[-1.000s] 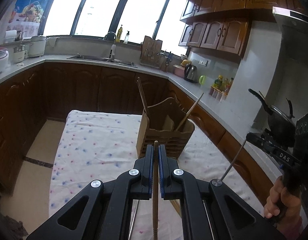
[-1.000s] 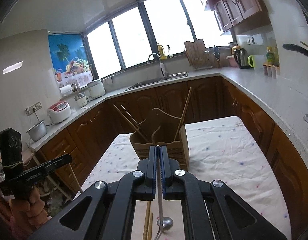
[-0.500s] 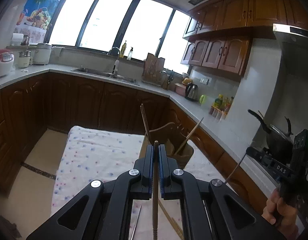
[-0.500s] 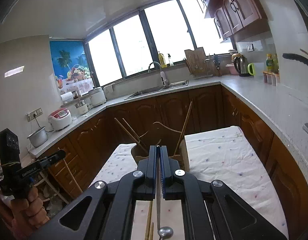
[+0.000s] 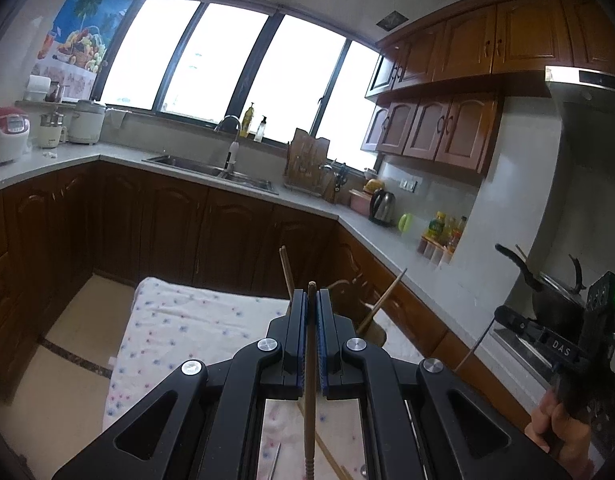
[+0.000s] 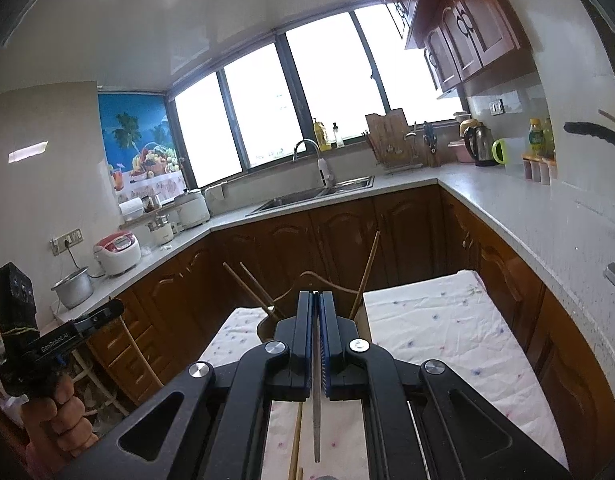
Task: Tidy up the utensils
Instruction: 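Lift both held chopsticks and carry them over the wooden utensil holder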
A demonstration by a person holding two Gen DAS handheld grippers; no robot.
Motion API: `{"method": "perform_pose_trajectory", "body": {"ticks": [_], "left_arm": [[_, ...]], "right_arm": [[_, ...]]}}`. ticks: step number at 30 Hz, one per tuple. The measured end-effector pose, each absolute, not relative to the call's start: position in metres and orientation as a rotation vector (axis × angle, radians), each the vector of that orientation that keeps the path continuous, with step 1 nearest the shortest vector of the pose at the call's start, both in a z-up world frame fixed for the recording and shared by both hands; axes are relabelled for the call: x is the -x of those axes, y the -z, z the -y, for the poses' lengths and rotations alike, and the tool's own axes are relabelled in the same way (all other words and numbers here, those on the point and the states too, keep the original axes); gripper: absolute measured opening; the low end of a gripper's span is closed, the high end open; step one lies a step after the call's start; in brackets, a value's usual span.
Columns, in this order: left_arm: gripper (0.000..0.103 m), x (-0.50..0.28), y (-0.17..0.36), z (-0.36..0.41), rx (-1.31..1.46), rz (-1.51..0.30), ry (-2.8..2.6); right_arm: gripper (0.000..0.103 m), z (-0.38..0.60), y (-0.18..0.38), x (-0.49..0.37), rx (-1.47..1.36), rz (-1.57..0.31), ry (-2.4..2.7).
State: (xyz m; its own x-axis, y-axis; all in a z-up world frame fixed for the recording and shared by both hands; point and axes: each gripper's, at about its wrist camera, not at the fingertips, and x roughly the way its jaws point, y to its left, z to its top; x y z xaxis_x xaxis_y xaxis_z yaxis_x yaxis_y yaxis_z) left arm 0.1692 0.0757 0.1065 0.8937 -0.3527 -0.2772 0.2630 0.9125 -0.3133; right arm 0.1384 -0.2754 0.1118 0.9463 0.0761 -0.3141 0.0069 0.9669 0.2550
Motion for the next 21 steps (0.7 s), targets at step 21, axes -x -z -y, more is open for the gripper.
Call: {"method": "perform_pose_trajectory", "body": {"ticks": [21], "left_arm": [[0.003, -0.26, -0.113, -0.048, 0.306, -0.113, 0.253]], "right_arm": [[0.003, 0.307, -0.172, -0.214, -0.263, -0.167, 0.021]]}}
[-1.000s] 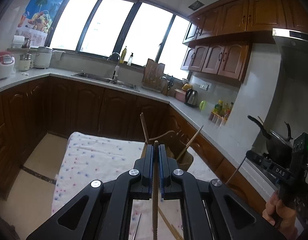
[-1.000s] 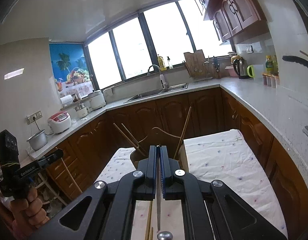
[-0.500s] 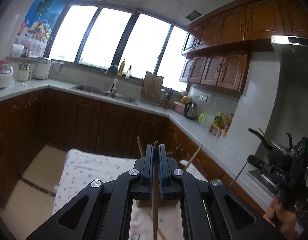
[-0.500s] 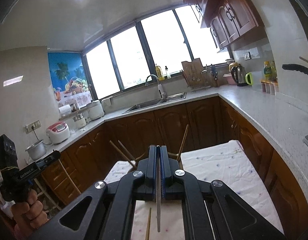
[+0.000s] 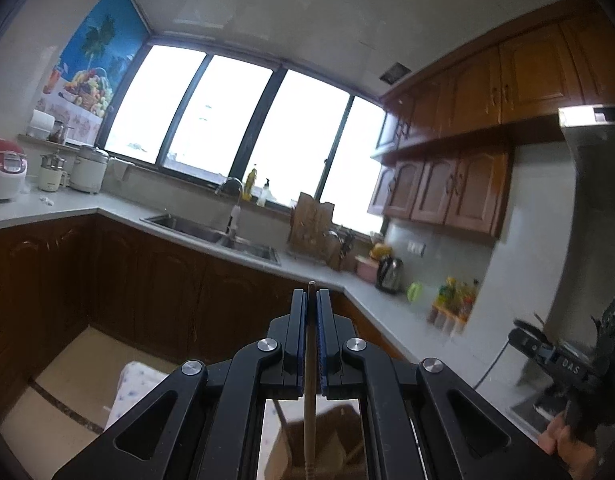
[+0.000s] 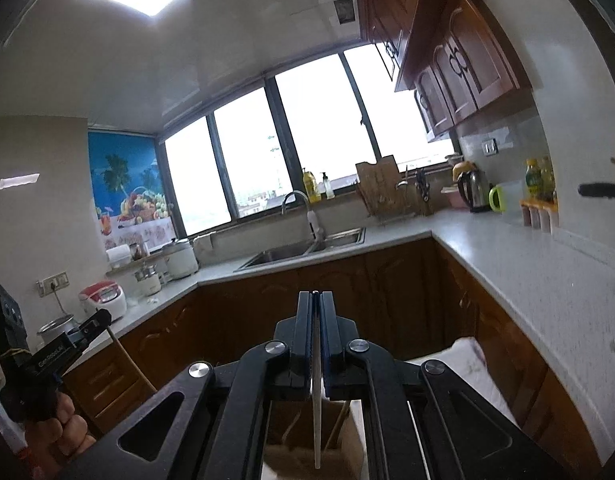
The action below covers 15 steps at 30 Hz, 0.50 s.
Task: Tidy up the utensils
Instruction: 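Lift both held chopsticks and carry them over the wooden utensil holder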
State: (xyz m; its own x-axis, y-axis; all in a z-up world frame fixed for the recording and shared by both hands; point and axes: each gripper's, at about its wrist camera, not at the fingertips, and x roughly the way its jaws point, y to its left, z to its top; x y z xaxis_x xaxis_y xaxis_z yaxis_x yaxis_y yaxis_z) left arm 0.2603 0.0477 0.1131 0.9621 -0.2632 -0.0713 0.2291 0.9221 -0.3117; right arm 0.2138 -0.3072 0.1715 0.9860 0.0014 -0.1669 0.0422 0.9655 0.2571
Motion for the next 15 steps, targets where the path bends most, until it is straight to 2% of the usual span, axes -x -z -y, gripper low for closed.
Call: {"method": "perform_pose_trajectory", "body": {"ticks": [5, 15], "left_arm": [[0.003, -0.283, -0.092, -0.032, 0.335, -0.047, 0.191], [0.003, -0.316, -0.025, 0.009, 0.345, -0.1, 0.157]], "right_arm": [[0.003, 0.313, -0.169, -0.238, -0.26, -0.162, 0.033], [0.003, 0.317, -0.118, -0.269, -0.29, -0.235, 0.043]]}}
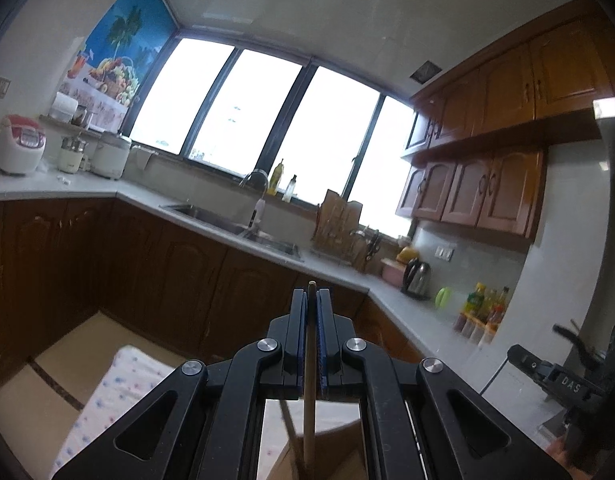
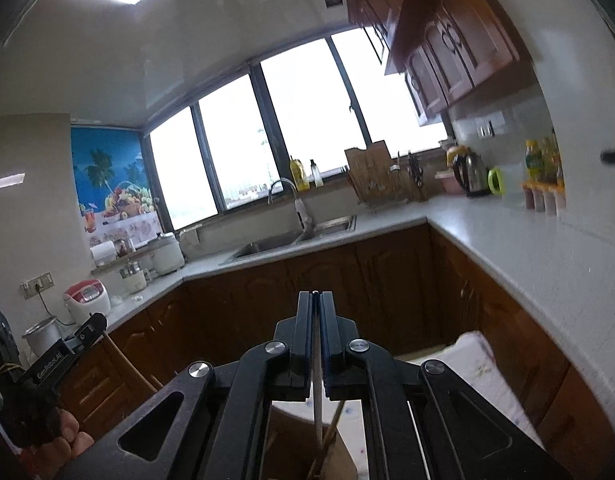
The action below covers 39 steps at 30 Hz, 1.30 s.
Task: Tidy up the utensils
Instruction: 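Lift both held chopsticks and carry them over the wooden utensil holder, then open both grippers to drop the chopsticks into the holder, then move both grippers back down toward the spoon and metal chopstick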
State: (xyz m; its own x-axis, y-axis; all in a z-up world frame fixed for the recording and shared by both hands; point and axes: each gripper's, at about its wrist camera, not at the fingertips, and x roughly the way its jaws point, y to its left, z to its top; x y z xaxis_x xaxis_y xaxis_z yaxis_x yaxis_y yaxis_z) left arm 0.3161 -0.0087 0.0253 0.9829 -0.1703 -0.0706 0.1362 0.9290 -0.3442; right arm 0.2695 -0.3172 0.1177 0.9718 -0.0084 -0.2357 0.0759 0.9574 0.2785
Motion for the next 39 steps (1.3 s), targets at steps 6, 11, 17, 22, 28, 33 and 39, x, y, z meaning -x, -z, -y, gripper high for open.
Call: {"method": "perform_pose_trajectory", "body": {"ticks": [6, 11, 17, 22, 28, 33, 39], "left_arm": [[0.003, -0.332, 0.001, 0.017, 0.364, -0.155, 0.143], [0.004, -0.346, 0.005, 0.017, 0.363, -0.22, 0.16], [0.004, -0.353, -0.013, 0.005, 0.334, -0.249, 0.178], [0.004, -0.356, -0.023, -0.006, 0.341, -0.259, 0.186], [0.004, -0.364, -0.025, -0.008, 0.335, -0.284, 0.195], [0.043, -0.362, -0.029, -0.015, 0.36, -0.296, 0.188], [0.063, -0.342, -0.033, -0.02, 0.36, -0.276, 0.189]], "right_arm": [[0.003, 0.319, -0.085, -0.274, -0.327, -0.286, 0.048], [0.003, 0.323, -0.067, -0.282, -0.356, -0.332, 0.047], [0.003, 0.324, -0.065, -0.282, -0.353, -0.342, 0.055], [0.004, 0.326, -0.066, -0.283, -0.351, -0.348, 0.053], [0.006, 0.325, -0.067, -0.284, -0.36, -0.353, 0.047], [0.059, 0.331, -0.067, -0.278, -0.394, -0.345, 0.03], [0.082, 0.33, -0.072, -0.263, -0.403, -0.315, 0.015]]}}
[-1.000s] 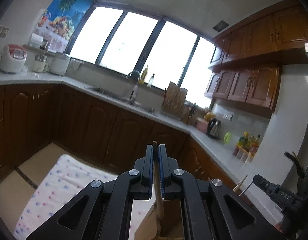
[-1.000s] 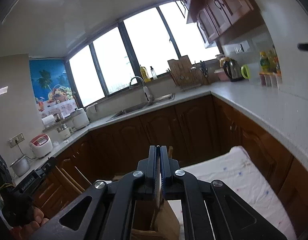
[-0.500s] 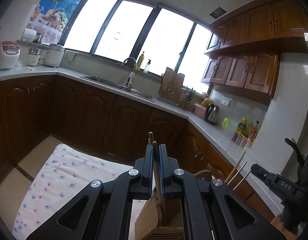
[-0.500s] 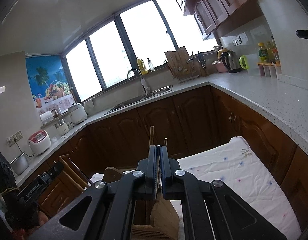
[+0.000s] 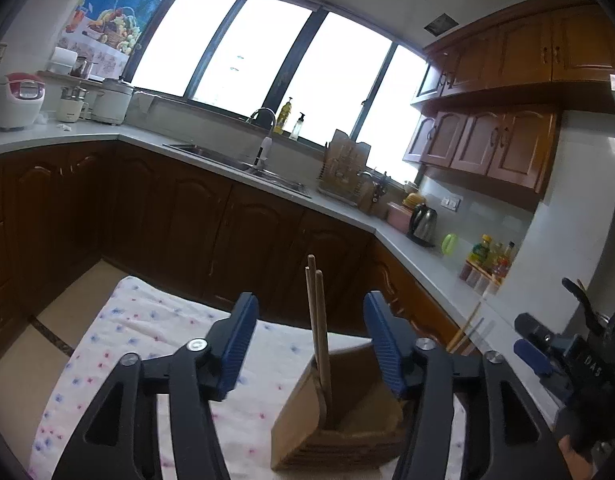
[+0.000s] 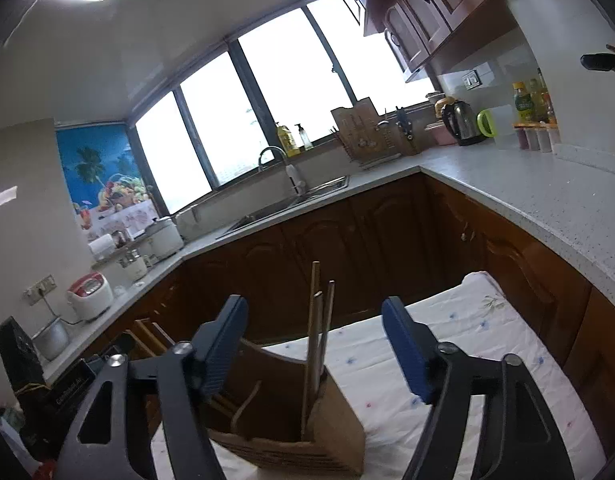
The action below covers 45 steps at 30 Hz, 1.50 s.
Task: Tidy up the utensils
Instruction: 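Move both grippers back down toward the spoon and metal chopstick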
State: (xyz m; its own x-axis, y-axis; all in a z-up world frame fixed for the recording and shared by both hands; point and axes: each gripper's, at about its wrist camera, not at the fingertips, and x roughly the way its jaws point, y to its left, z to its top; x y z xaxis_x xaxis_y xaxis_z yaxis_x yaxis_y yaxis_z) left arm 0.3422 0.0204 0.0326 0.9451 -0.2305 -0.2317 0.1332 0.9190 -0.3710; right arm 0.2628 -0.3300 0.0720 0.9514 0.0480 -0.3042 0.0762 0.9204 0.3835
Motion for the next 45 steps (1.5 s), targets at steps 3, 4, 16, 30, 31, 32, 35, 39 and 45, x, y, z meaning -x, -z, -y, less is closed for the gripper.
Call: {"method": "perform_pose_trajectory", "body": {"ticks": [3, 4, 16, 30, 31, 32, 35, 39, 45], "left_arm": [[0.074, -0.329, -0.033, -0.022, 0.349, -0.276, 0.193], [0.074, -0.323, -0.035, -0.025, 0.343, -0.275, 0.195], [0.081, -0.253, -0.029, -0.038, 0.287, -0.34, 0.165], [0.083, -0.186, -0.033, -0.052, 0.275, -0.466, 0.125], [0.083, -0.18, -0.034, -0.053, 0.267, -0.472, 0.123], [0.083, -0.178, -0.033, -0.053, 0.263, -0.477, 0.124], [0.083, -0.169, -0.032, -0.056, 0.26, -0.5, 0.121], [0.083, -0.157, -0.032, -0.056, 0.248, -0.528, 0.119], [0.083, -0.146, -0.029, -0.057, 0.206, -0.569, 0.125]], "right_arm": [[0.089, 0.327, -0.075, -0.252, -0.397, -0.302, 0.004], [0.089, 0.326, -0.076, -0.25, -0.396, -0.301, -0.001], [0.092, 0.312, -0.067, -0.206, -0.417, -0.34, -0.024], [0.092, 0.295, -0.042, -0.155, -0.446, -0.415, -0.032], [0.092, 0.293, -0.04, -0.151, -0.442, -0.421, -0.034], [0.092, 0.292, -0.038, -0.148, -0.434, -0.428, -0.034], [0.092, 0.287, -0.032, -0.137, -0.424, -0.45, -0.034], [0.092, 0.282, -0.026, -0.124, -0.408, -0.483, -0.027], [0.092, 0.271, -0.023, -0.106, -0.38, -0.516, -0.032]]}}
